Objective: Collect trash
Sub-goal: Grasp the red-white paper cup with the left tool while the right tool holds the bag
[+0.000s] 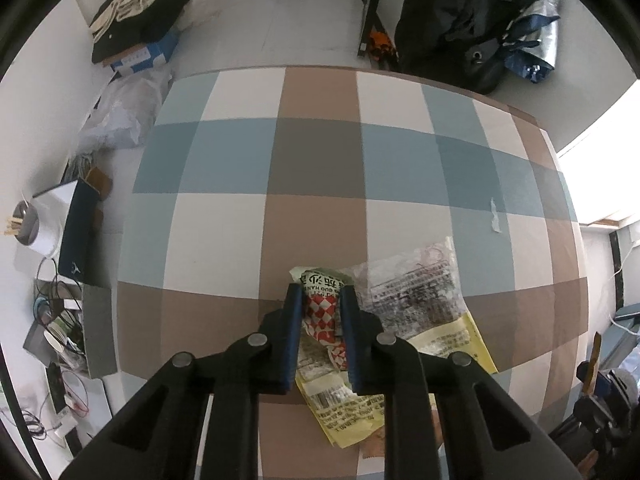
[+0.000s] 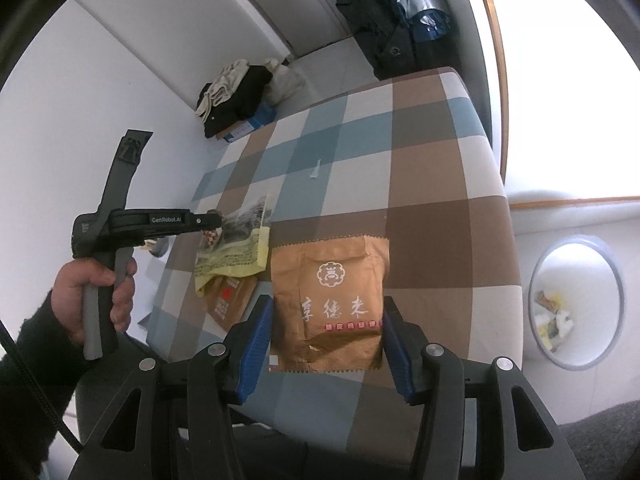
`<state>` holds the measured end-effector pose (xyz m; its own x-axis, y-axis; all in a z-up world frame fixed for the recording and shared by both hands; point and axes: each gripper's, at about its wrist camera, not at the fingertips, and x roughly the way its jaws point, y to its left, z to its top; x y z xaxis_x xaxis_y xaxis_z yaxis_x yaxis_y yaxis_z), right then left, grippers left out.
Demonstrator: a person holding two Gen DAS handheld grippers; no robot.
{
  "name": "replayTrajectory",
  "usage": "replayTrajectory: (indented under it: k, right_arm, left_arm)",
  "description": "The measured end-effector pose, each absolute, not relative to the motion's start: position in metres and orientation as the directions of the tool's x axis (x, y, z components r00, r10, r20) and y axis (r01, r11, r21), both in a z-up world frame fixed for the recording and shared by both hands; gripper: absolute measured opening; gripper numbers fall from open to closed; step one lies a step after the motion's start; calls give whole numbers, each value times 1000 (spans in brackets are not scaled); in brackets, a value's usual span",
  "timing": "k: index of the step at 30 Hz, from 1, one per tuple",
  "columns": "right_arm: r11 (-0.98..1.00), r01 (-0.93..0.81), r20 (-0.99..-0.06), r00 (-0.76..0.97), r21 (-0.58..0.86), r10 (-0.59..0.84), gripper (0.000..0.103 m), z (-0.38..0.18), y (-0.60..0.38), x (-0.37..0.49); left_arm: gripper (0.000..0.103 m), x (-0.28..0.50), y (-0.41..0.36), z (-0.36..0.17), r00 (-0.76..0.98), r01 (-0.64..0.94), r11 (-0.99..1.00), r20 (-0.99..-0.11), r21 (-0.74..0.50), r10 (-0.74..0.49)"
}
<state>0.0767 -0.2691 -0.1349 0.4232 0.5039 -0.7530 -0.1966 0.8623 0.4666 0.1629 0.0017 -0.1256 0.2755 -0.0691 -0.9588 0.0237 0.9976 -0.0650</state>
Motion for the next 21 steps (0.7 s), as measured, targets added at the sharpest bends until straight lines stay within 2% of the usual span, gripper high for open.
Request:
replayTrajectory:
  k: [4, 14, 21]
  right_arm:
    - [863, -197, -753, 424, 465, 503, 52, -135, -268, 76]
    - [863, -199, -745, 438, 465, 503, 52, -133, -267, 74]
    - [857, -249, -732, 446, 451, 515, 52, -128, -258, 69]
  left_arm:
    - [14, 162, 4, -120, 297, 14, 997, -951, -81, -82]
    - [13, 152, 31, -104, 395, -81, 969, -900, -233, -183]
    - [13, 131, 36, -93, 449, -65, 959, -866, -276, -219]
